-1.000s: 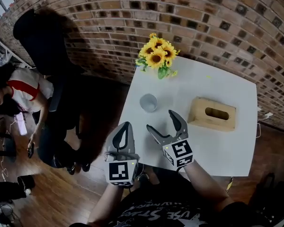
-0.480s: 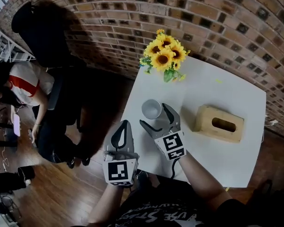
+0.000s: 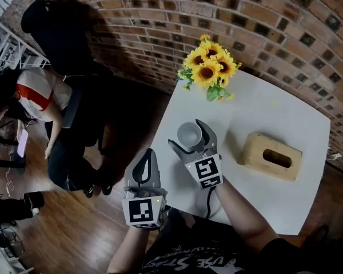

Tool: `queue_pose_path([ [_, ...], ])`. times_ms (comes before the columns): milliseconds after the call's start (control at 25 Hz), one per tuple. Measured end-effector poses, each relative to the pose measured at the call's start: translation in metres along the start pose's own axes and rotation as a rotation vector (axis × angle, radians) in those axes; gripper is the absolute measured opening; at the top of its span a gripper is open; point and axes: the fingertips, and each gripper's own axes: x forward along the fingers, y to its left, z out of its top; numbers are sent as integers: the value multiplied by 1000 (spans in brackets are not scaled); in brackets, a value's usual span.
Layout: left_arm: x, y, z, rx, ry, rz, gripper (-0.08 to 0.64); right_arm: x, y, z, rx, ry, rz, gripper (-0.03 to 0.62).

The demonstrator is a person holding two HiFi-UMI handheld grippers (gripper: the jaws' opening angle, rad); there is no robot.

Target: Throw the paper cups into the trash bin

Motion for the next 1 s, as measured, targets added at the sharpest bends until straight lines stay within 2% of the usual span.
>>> queue_pose_path([
  [280, 6, -4, -3, 11, 5, 7, 5, 7, -5, -3, 38, 19, 17, 432],
  [360, 8, -7, -3, 13, 6, 8, 5, 7, -5, -3, 38, 22, 20, 357],
  [800, -3, 1, -5, 16, -2, 59, 5, 7, -6, -1, 26, 24, 24, 351],
  [1000, -17, 4, 3, 12, -13, 68, 5, -17, -14, 21, -7, -33, 31, 351],
])
